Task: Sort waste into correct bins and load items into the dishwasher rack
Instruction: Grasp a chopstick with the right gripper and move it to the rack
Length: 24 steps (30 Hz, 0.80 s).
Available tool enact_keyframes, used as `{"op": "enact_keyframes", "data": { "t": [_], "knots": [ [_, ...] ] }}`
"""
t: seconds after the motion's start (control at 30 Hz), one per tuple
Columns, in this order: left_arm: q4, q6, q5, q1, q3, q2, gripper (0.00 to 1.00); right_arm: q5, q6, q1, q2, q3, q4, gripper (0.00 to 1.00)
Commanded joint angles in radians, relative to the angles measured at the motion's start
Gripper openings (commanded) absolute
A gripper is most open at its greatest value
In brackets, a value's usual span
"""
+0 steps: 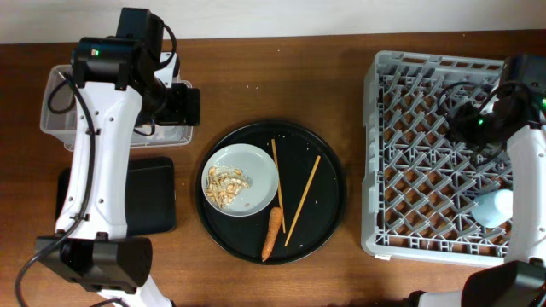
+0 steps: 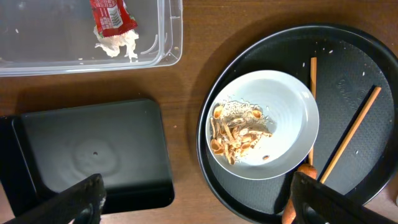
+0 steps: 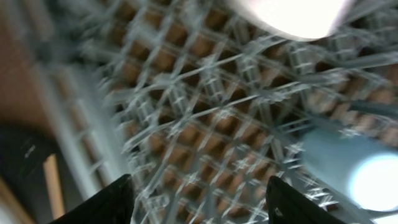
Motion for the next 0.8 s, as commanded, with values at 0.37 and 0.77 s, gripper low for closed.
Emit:
{"op": "enact_keyframes", "data": {
  "t": [0.37, 0.77],
  "knots": [
    [-0.005, 0.005, 0.008, 0.007, 0.010, -0.010, 0.99, -0.056, 0.288, 0.791, 0.269, 0.000, 0.008, 0.68],
    [-0.005, 0.005, 0.008, 0.007, 0.010, -0.010, 0.99, -0.040, 0.462, 0.842, 0.583, -0.001, 0.121, 0.61]
  ]
}}
